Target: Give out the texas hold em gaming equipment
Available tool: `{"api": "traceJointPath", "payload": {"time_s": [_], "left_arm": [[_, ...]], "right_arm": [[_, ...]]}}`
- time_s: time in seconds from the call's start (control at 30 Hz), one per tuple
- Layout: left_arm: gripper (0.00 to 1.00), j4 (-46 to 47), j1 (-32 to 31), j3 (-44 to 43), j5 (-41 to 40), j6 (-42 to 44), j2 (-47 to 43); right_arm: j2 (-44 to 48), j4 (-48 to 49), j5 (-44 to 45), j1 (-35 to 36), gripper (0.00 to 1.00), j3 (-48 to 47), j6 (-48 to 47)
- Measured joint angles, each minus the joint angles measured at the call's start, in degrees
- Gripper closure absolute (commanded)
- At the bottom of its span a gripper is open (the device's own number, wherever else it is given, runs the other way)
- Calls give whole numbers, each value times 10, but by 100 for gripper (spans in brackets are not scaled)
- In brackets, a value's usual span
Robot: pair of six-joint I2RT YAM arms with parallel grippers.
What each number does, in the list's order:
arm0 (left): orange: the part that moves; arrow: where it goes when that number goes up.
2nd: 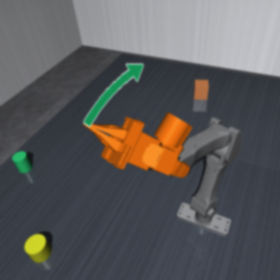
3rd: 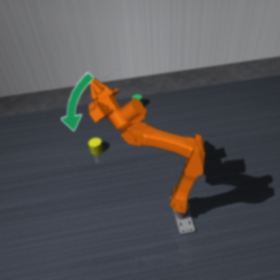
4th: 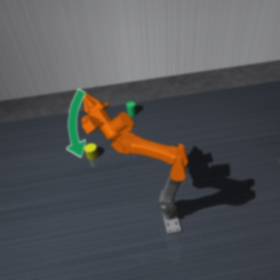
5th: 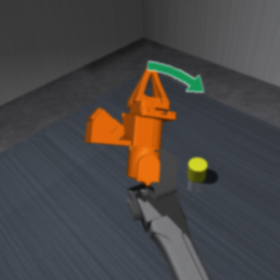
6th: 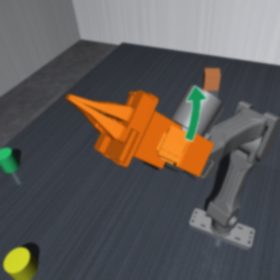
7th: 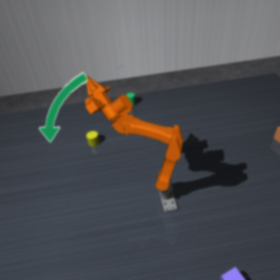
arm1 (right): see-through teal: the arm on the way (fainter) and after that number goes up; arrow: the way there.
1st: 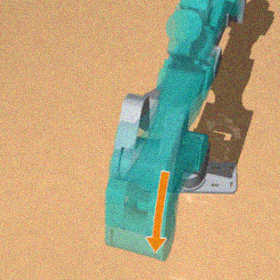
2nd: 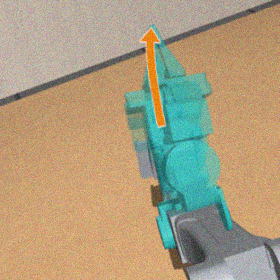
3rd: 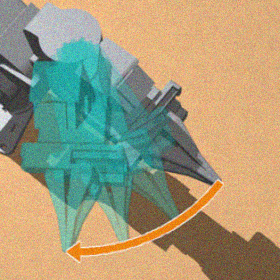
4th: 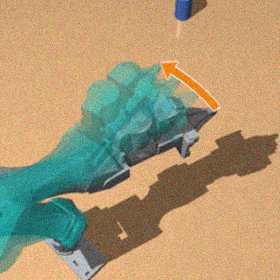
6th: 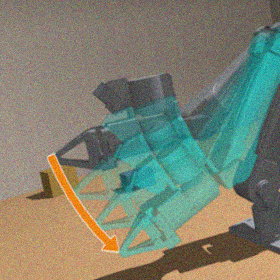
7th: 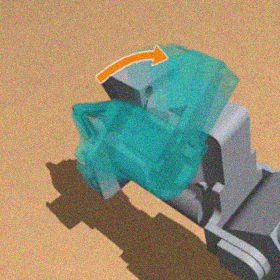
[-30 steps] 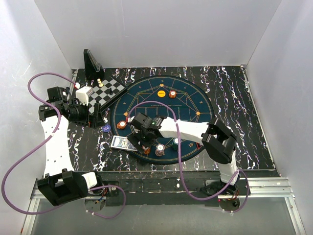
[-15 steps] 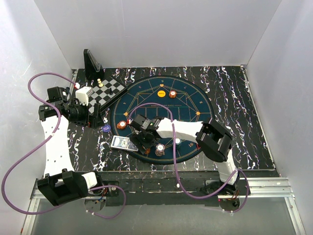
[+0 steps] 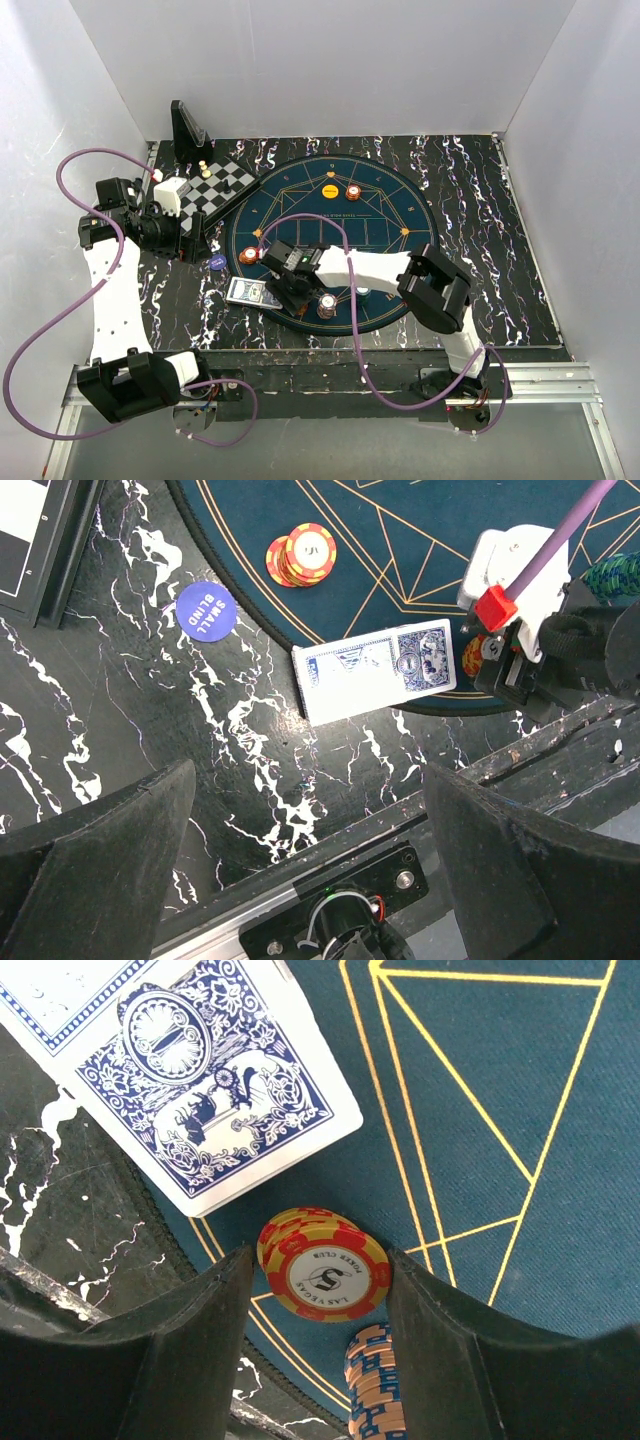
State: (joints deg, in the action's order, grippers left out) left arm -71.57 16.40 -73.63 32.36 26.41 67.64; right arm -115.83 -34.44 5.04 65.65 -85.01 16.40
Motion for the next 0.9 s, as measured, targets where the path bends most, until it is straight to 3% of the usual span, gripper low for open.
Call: {"api": "traceJointPath", "payload": {"time_s": [0.5, 0.73, 0.9], "left_arm": [[2, 0, 0, 0, -6, 6, -11], [2, -2, 0, -4, -9, 7, -11], [2, -5, 0, -11, -9, 9, -11]], "right_arm": [[-9, -10, 50, 17, 90, -11, 14], [1, -15, 73, 14, 96, -14, 14], [60, -15, 75, -29, 98, -15, 15]]}}
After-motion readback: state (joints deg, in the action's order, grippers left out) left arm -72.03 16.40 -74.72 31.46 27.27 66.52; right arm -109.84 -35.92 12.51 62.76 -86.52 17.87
